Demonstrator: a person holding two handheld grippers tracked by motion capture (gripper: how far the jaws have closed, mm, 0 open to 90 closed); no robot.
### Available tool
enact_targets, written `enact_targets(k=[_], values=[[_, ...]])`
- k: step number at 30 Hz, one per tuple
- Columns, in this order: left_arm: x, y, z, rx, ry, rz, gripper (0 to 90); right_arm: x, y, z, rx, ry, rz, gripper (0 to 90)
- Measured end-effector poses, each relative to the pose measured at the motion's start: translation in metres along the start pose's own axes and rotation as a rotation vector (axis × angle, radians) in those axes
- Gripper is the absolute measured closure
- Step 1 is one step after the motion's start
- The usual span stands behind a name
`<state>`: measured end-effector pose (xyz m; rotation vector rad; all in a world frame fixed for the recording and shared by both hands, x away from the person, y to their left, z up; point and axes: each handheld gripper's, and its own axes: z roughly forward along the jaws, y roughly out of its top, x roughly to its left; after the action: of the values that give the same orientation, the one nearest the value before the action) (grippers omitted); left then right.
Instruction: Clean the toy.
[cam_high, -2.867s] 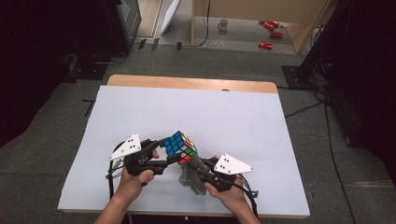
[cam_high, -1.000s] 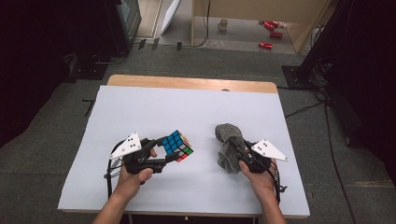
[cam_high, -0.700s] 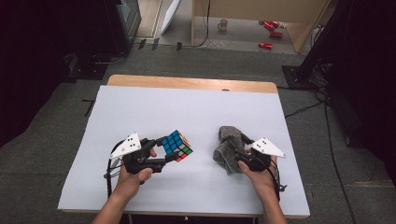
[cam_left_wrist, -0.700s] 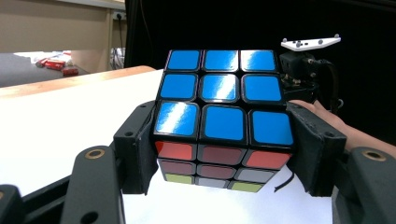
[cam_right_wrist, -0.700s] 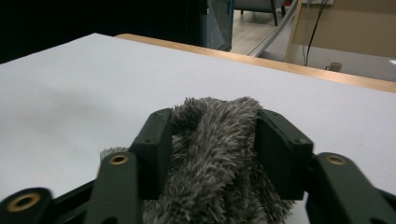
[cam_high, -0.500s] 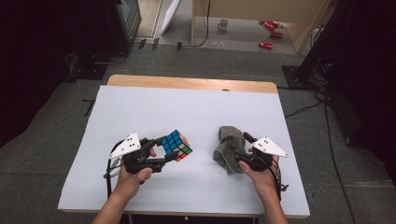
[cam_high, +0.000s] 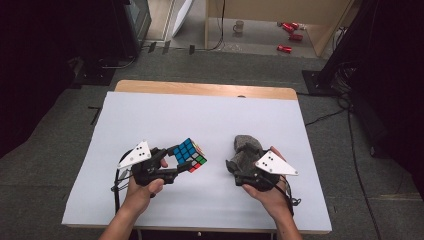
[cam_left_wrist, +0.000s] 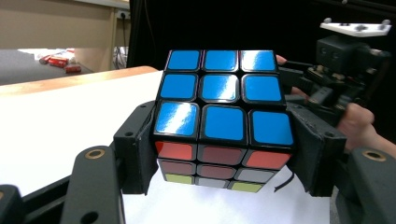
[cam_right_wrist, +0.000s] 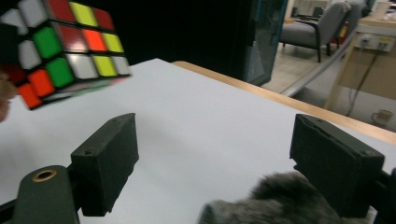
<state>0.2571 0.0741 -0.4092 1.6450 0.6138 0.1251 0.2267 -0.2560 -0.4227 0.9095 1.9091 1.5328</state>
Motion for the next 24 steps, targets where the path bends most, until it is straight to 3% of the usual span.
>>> enact_targets(k=[12, 17, 24], values=[[-0.004, 0.005, 0.005, 0.007, 0.013, -0.063, 34.2, 0.041, 0.0, 0.016, -0.026, 0.142, -0.052, 13.9], [-0.006, 0.005, 0.009, 0.021, 0.017, -0.1, 34.2, 0.049, -0.001, 0.019, -0.03, 0.154, -0.061, 13.8], [-0.011, 0.005, 0.014, 0.044, 0.021, -0.129, 34.2, 0.056, -0.003, 0.024, -0.035, 0.132, -0.064, 13.9]])
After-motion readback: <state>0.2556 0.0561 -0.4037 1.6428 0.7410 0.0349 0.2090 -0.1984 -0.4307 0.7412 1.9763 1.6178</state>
